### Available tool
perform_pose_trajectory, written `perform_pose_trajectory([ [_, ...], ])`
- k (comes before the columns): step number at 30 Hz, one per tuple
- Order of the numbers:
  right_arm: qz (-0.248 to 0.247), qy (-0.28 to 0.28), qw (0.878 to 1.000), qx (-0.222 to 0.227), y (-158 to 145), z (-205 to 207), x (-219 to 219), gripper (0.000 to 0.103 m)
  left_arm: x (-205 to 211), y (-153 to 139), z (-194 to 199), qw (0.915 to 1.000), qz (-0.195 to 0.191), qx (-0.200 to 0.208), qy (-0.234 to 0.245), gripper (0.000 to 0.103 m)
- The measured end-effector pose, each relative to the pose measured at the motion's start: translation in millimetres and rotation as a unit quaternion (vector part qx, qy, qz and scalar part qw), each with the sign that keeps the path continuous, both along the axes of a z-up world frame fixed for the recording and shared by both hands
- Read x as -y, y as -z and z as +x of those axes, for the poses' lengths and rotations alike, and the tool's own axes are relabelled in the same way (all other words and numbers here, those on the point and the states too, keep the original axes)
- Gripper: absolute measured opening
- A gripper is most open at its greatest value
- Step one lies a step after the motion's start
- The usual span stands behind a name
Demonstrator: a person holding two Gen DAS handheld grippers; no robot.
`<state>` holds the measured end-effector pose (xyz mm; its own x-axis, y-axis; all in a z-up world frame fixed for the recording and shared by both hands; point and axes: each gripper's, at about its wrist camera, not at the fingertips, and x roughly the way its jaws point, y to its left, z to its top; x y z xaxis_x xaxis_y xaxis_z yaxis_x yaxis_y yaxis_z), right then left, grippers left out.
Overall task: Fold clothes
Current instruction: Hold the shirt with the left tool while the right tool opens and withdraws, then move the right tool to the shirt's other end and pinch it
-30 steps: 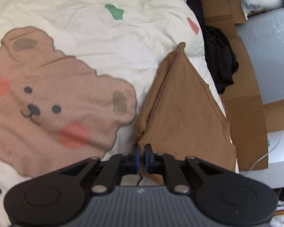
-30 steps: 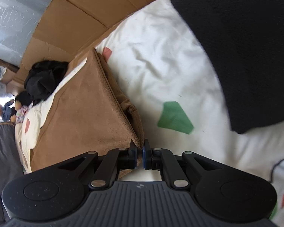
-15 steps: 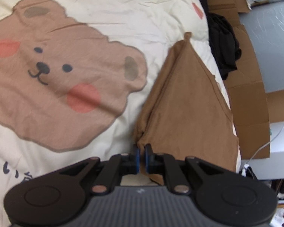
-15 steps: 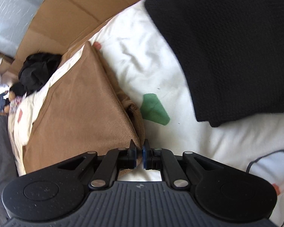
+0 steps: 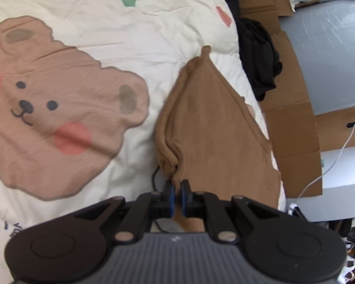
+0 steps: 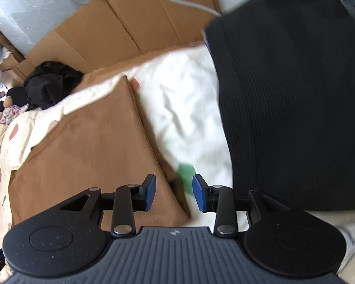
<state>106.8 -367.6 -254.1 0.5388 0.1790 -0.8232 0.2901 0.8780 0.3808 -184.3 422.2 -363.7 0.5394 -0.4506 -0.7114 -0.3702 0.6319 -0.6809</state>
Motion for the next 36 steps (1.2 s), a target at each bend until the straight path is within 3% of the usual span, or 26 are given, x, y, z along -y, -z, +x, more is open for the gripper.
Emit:
perform_pose_trajectory([
  [5,0.001,-0.043,0.999,0.020,-9.3,21.5,-18.2,0.038,-13.7,-26.8,-38.2,0.9997,-0.008,0.021,0.012,0.006],
  [7,0.004,-0.064,0.998,0.023,-9.8,26.8,-30.6,0.038,-8.9,-47.1,-34.6,0.9995,-0.007,0.025,0.019,0.006],
  [10,0.015,-0.109,0.994,0.025,-8.5,35.8,-55.9,0.038,-9.1,-45.6,-36.6,0.9991,-0.015,0.030,0.026,0.006],
  [12,0.025,-0.139,0.989,0.033,-9.7,39.6,-73.1,0.038,-8.0,-59.5,-29.4,0.9982,-0.004,0.040,0.044,0.006],
  [18,0.043,-0.229,0.971,0.059,-20.6,47.8,-129.2,0.038,-4.5,-84.5,-29.0,0.9965,-0.013,0.055,0.061,0.006],
  [20,0.049,-0.252,0.964,0.068,-25.8,50.8,-148.5,0.038,-0.3,-87.5,-12.5,0.9967,-0.017,0.052,0.059,0.006],
  [25,0.058,-0.312,0.944,0.084,-35.9,49.5,-197.2,0.038,-21.9,-110.7,-10.7,0.9965,-0.024,0.054,0.059,0.006],
  [28,0.045,-0.344,0.933,0.091,-41.8,44.4,-223.6,0.038,-11.6,-122.5,13.3,0.9963,-0.033,0.057,0.054,0.006],
  [32,0.026,-0.390,0.915,0.104,-49.3,39.0,-264.3,0.038,44.4,-133.1,156.9,0.9970,-0.038,0.051,0.044,0.006],
  [36,0.025,-0.434,0.893,0.117,-59.2,35.6,-307.1,0.038,98.0,-130.7,246.7,0.9976,-0.049,0.044,0.022,0.006],
])
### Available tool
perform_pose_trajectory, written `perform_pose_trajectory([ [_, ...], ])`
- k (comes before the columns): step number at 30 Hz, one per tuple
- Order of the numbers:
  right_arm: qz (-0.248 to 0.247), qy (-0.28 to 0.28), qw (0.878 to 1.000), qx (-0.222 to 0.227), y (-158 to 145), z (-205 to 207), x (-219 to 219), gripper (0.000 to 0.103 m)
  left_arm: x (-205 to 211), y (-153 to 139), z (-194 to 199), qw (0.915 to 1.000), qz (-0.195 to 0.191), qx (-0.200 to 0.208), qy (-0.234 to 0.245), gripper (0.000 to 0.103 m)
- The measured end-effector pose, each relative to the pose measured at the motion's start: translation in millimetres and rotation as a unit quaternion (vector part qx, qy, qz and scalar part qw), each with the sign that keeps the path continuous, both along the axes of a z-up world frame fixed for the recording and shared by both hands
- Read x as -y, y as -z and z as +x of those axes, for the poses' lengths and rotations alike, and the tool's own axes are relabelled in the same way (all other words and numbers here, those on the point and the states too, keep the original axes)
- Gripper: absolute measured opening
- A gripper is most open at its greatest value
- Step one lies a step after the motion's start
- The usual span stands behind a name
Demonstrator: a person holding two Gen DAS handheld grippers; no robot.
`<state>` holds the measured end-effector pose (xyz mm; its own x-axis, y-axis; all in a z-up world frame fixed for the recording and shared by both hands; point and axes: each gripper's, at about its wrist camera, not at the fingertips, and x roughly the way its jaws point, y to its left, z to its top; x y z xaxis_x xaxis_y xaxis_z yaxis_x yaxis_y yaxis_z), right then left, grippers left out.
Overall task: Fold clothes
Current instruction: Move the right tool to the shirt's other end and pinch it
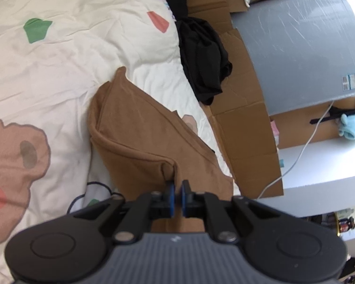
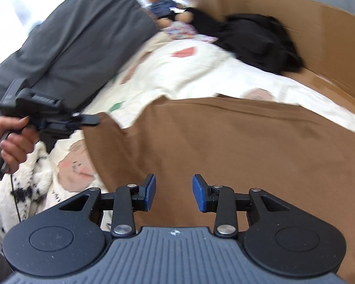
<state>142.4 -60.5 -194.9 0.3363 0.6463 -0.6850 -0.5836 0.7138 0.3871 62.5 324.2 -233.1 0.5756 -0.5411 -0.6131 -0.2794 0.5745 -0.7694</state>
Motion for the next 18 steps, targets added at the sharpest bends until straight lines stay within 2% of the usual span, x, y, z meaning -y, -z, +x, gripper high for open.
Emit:
perform_pose_trajectory([
  [2,-0.002,-0.029,1.000,0.008,-5.5,-2.9,-23.7,0.038,9.0,-2.6,18.2,0.9999,-0.010,-0.003,-0.009,0.006],
  [6,-0.015,-0.075,0.997,0.030,-13.0,-8.6,-63.9,0.038,13.9,-9.5,26.1,0.9996,-0.023,-0.001,-0.015,0.006],
  [8,-0.030,-0.093,0.994,0.056,-18.1,-15.2,-86.8,0.039,17.6,-12.7,27.0,0.9994,-0.030,0.001,-0.016,0.006],
  [14,-0.084,-0.099,0.987,0.096,-20.3,-25.0,-128.3,0.040,32.3,-16.5,29.0,0.9987,-0.047,0.003,-0.020,0.006],
  [18,-0.114,-0.106,0.979,0.133,-20.4,-30.5,-146.9,0.050,38.0,-16.8,31.0,0.9977,-0.063,-0.005,-0.027,0.006],
])
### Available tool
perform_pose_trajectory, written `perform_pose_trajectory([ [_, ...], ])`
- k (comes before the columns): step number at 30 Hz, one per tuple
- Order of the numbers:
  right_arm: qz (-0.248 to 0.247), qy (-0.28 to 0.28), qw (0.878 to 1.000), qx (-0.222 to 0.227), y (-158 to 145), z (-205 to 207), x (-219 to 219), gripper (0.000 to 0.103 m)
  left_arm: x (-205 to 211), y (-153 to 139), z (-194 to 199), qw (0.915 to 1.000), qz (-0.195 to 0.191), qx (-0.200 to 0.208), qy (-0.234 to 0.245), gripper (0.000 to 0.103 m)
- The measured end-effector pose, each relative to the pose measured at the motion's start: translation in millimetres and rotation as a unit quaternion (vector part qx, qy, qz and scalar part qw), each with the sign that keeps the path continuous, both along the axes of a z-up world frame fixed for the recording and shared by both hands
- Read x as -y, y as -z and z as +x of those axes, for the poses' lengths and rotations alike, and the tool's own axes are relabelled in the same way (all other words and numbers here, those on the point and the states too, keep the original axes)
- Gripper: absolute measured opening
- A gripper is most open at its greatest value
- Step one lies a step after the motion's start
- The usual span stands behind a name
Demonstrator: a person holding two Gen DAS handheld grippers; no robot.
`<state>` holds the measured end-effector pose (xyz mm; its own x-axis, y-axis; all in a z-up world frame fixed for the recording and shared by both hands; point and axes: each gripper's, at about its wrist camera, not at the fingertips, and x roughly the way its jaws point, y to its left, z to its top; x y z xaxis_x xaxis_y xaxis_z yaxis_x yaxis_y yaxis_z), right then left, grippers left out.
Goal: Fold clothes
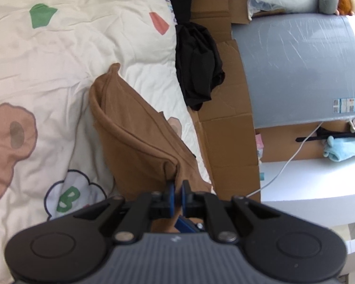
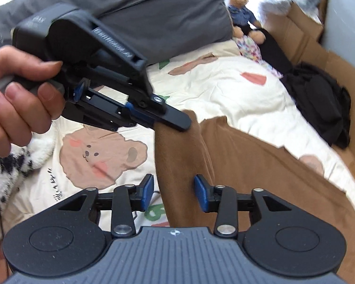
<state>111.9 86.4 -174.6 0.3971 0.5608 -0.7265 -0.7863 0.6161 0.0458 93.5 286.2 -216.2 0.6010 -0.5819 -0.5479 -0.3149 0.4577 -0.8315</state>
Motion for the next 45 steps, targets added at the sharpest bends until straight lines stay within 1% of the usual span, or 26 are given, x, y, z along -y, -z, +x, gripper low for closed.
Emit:
perform_pose_trajectory([
  [1,-0.006,0.000,1.000,0.010,0.8,-1.1,-4.2,0.053,2.3,0.3,1.4,1.0000,-0.002,0.000,-0.001,0.006],
  [4,-0.020,0.008,0.999,0.046,4.3,-6.1,-14.4,0.056,5.1,-0.1,-0.2,1.0000,-0.006,-0.006,-0.003,0.006],
  [9,-0.033,0.024,0.998,0.054,16.5,-3.1,-22.7,0.055,9.9,2.9,-1.2,0.9996,-0.023,-0.014,-0.006,0.006],
  [11,-0.040,0.022,0.997,0.060,20.9,-2.3,-26.0,0.053,12.1,4.7,-1.2,0.9995,-0.026,-0.018,-0.007,0.006],
  [12,-0.042,0.020,0.997,0.064,22.4,-2.4,-27.1,0.047,12.9,5.7,-1.6,0.9994,-0.028,-0.020,-0.008,0.006],
  [13,-0.045,0.016,0.997,0.068,24.0,-2.5,-28.3,0.036,13.7,6.5,-1.9,0.9993,-0.029,-0.022,-0.008,0.006],
  [14,-0.048,0.009,0.996,0.070,25.8,-2.4,-29.6,0.030,13.9,6.9,-2.0,0.9993,-0.028,-0.023,-0.009,0.006],
  [15,-0.051,0.002,0.996,0.072,27.4,-2.6,-30.8,0.020,13.7,7.1,-2.1,0.9993,-0.027,-0.024,-0.009,0.006],
  [16,-0.052,-0.004,0.996,0.072,28.7,-3.0,-31.3,0.013,13.1,7.4,-2.3,0.9993,-0.026,-0.026,-0.010,0.006],
  [19,-0.047,-0.012,0.997,0.065,30.3,-2.4,-29.4,0.008,10.7,7.5,-5.0,0.9989,-0.031,-0.033,-0.009,0.007],
  [21,-0.040,-0.012,0.998,0.056,30.0,-1.0,-26.1,0.007,7.1,5.7,-9.0,0.9988,-0.034,-0.033,-0.012,0.009],
  [23,-0.033,-0.011,0.998,0.046,29.8,0.6,-23.2,0.007,2.0,3.8,-11.6,0.9989,-0.029,-0.032,-0.019,0.010],
  [24,-0.030,-0.010,0.999,0.041,29.7,1.4,-22.0,0.007,-2.0,3.7,-11.6,0.9990,-0.023,-0.030,-0.024,0.013],
  [25,-0.026,-0.009,0.999,0.037,29.4,2.1,-20.9,0.007,-5.2,4.6,-10.5,0.9991,-0.015,-0.029,-0.027,0.019],
  [27,-0.018,-0.007,0.999,0.029,28.6,2.8,-18.8,0.007,-9.3,10.1,-7.2,0.9989,-0.002,-0.036,-0.029,0.026],
  [31,-0.012,-0.008,1.000,0.025,27.6,2.1,-16.5,0.007,-11.5,27.6,3.6,0.9983,-0.001,-0.049,-0.030,0.037],
  [33,-0.010,-0.009,1.000,0.024,27.5,1.9,-15.2,0.007,-10.9,33.5,9.9,0.9984,-0.003,-0.048,-0.030,0.039],
  [38,-0.007,-0.014,1.000,0.020,28.5,2.2,-13.0,0.007,-7.7,42.5,26.4,0.9985,-0.001,-0.049,-0.024,0.040],
  [41,-0.004,-0.018,1.000,0.020,28.3,2.0,-12.2,0.007,-10.3,47.4,39.8,0.9984,0.008,-0.052,-0.023,0.043],
  [43,-0.001,-0.018,1.000,0.020,27.3,2.1,-11.2,0.007,-13.4,52.6,48.8,0.9980,0.013,-0.057,-0.022,0.047],
  [45,0.003,-0.017,1.000,0.022,26.7,2.8,-9.7,0.007,-18.0,58.2,57.1,0.9973,0.029,-0.064,-0.019,0.048],
])
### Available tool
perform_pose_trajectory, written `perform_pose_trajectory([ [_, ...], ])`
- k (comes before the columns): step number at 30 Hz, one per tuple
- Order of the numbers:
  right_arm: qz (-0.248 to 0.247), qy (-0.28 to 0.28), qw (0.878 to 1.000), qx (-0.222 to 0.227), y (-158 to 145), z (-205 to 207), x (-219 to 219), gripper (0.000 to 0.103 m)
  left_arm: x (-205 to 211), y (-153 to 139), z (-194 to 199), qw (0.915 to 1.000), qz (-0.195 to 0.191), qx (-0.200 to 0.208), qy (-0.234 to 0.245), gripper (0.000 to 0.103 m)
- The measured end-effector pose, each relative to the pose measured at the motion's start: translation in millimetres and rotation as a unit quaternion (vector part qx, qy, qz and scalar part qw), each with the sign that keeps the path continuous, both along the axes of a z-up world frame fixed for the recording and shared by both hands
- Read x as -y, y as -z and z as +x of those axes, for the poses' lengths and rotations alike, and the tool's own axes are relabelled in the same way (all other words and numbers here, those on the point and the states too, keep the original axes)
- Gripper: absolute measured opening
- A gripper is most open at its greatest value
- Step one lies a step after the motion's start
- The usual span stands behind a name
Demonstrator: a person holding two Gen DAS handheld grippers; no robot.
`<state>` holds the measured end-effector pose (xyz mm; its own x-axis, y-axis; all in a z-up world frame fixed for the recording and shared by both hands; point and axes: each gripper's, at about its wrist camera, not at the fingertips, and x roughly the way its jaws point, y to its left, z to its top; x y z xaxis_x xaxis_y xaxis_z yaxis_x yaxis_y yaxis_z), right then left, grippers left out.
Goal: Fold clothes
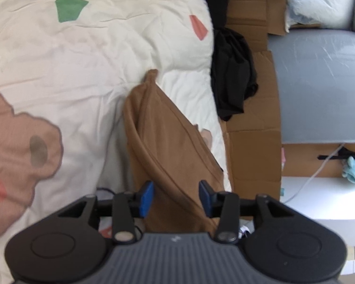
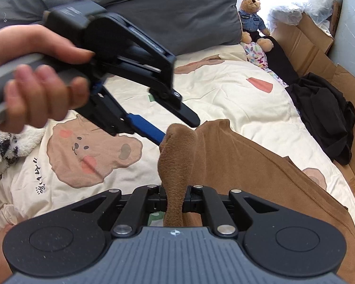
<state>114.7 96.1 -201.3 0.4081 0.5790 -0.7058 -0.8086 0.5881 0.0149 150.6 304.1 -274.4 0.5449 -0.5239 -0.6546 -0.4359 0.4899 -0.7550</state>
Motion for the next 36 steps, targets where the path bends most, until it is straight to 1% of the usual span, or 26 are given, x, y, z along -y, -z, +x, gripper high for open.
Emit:
perform_pose_trajectory([
  [4,0.004,-0.001,1.000,0.002,0.1,-0.5,3.4,0.007,-7.2,14.0,16.2,0.9999,-0.012,-0.008,0.008,0.049],
  [6,0.006,-0.001,1.000,0.002,0.2,-0.9,4.9,0.007,-10.0,23.1,26.8,0.9997,-0.011,-0.014,0.015,0.049],
  [9,0.008,-0.003,1.000,0.001,-0.4,-1.8,6.0,0.007,-13.7,38.4,41.5,0.9995,-0.005,-0.021,0.023,0.049],
  [13,0.010,-0.004,1.000,0.002,-1.5,-1.9,7.4,0.007,-17.6,54.7,60.6,0.9982,0.001,-0.026,0.053,0.049],
  [14,0.011,-0.003,1.000,0.000,-1.7,-1.4,8.0,0.007,-19.2,56.3,63.9,0.9981,0.001,-0.024,0.056,0.049],
  [17,0.013,-0.001,1.000,-0.003,-3.2,-1.1,9.7,0.007,-24.2,60.4,76.4,0.9976,0.020,-0.029,0.059,0.049],
  [18,0.015,0.001,1.000,-0.006,-3.7,-0.6,10.9,0.007,-22.5,60.8,81.1,0.9970,0.024,-0.029,0.068,0.036],
  [19,0.018,0.005,1.000,-0.012,-4.2,0.6,12.8,0.007,-18.2,57.7,84.7,0.9959,0.031,-0.018,0.084,0.007],
  [21,0.024,0.014,0.999,-0.022,-4.9,2.7,16.5,0.007,-8.9,46.7,89.9,0.9926,0.056,0.010,0.108,0.008],
  [22,0.027,0.018,0.999,-0.025,-5.3,3.3,18.9,0.007,-5.8,42.2,91.3,0.9916,0.060,0.020,0.113,0.007],
  [26,0.042,0.028,0.998,-0.024,-12.6,2.9,33.0,0.007,3.9,28.5,95.9,0.9915,0.058,0.031,0.113,0.007],
  [28,0.052,0.034,0.998,-0.026,-18.5,3.1,43.1,0.007,14.9,16.0,99.0,0.9900,0.059,0.043,0.120,0.007],
  [32,0.072,0.044,0.996,-0.032,-28.1,2.4,66.0,0.007,36.9,-10.3,104.7,0.9852,0.059,0.084,0.137,0.007],
  [34,0.081,0.051,0.995,-0.038,-30.5,1.3,78.4,0.007,56.0,-27.6,104.9,0.9802,0.062,0.114,0.149,0.007],
  [36,0.090,0.059,0.993,-0.040,-31.5,-2.3,93.0,0.007,71.6,-38.2,104.0,0.9781,0.064,0.124,0.154,0.007],
])
